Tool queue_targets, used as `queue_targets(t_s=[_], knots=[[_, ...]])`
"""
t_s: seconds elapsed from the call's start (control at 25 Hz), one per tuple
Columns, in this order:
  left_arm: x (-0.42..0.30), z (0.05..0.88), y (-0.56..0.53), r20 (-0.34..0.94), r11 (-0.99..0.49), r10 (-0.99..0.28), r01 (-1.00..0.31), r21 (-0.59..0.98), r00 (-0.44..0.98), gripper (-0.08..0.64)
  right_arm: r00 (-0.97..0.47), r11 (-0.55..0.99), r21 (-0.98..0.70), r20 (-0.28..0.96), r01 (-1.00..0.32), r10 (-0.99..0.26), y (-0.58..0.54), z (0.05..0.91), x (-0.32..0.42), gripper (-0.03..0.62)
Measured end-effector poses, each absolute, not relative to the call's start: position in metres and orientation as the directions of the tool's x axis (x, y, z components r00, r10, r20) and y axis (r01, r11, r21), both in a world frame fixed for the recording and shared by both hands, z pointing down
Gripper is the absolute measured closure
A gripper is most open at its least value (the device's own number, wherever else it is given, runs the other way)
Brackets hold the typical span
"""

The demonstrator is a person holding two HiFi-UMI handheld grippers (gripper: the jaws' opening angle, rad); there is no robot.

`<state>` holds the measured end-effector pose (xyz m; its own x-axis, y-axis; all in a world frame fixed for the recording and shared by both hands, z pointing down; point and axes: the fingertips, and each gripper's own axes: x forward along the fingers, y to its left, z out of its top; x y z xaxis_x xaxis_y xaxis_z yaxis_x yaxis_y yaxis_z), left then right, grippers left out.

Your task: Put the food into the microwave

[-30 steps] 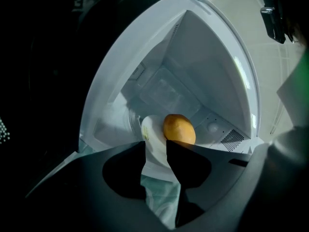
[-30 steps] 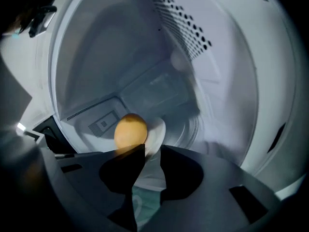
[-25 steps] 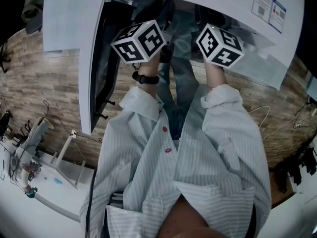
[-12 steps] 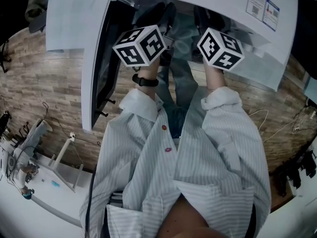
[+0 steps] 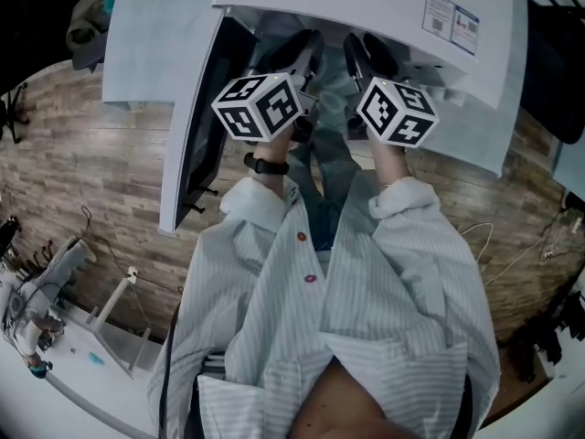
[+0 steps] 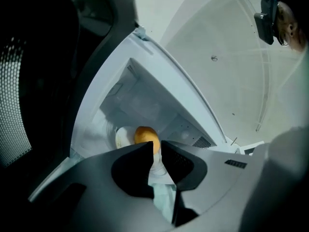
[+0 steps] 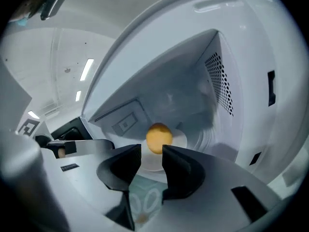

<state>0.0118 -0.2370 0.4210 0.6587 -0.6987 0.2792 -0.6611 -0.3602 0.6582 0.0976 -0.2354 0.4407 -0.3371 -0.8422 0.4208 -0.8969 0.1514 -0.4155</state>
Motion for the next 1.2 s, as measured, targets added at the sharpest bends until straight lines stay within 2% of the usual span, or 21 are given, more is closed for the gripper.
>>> queue_targets(t_s=[0.48,0.88,1.2], knots=[[0.028,0.338,-0.223,0.146,-0.496,-0.676,-0.593,0.635,0.722,0.535,-0.52,0.361,-0.455,0.294,-0.814,-0.802,-0.212,0.36,0.073,0.522],[0.035,0.288,-0.195,0.043,-0.589,-0.644,-0.531,0.609,0.764,0.551,-0.621,0.533,-0.382,0.155,-0.755,-0.768,-0.185,0.281,0.069,0.555],[0.048,0.282,-0.167,0.046,-0.636,-0.591,-0.5,0.588,0.806,0.552,-0.633,0.534,-0.409,0.158,-0.74,-0.758,-0.162,0.28,0.074,0.56]])
